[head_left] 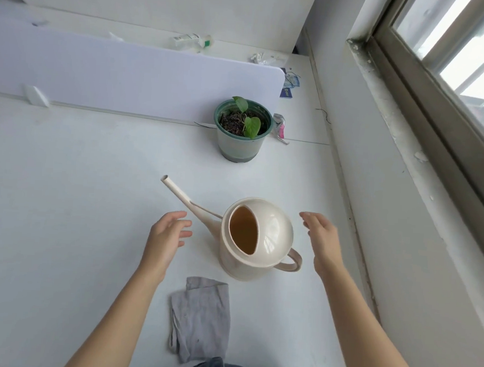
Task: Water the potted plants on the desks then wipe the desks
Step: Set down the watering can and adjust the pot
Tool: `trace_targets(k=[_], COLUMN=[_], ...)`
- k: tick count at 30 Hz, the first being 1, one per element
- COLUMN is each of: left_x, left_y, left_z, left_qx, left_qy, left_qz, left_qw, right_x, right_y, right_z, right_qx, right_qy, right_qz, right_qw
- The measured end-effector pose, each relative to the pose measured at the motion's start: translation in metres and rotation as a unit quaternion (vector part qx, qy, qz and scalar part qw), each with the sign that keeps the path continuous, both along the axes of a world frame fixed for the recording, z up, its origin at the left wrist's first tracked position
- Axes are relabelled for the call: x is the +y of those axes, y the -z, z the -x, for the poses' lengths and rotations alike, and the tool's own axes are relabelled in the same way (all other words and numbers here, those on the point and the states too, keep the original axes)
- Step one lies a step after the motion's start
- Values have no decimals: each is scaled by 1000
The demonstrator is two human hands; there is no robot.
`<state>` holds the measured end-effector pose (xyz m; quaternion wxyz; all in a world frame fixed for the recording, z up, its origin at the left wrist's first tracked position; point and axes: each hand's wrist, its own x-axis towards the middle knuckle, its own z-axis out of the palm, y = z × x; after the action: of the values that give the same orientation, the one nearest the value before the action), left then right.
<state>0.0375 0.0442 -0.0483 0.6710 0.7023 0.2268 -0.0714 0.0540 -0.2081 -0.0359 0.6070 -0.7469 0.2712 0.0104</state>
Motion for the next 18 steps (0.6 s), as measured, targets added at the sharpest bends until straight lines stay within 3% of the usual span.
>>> trace_targets(k=[9, 18], left_x=[-27, -47], left_y=[-49, -29], left_z=[-77, -190], left_qx=[-92, -50], left_qy=[26, -16], left_qz=[-23, -87], left_qw=[995, 995], right_x=[10, 26], right_y=[-19, -15], right_z=[-78, -169], right_qx=[-22, -6], right_qy=[-91, -111], right_qz=[17, -10], right_qw=[995, 994])
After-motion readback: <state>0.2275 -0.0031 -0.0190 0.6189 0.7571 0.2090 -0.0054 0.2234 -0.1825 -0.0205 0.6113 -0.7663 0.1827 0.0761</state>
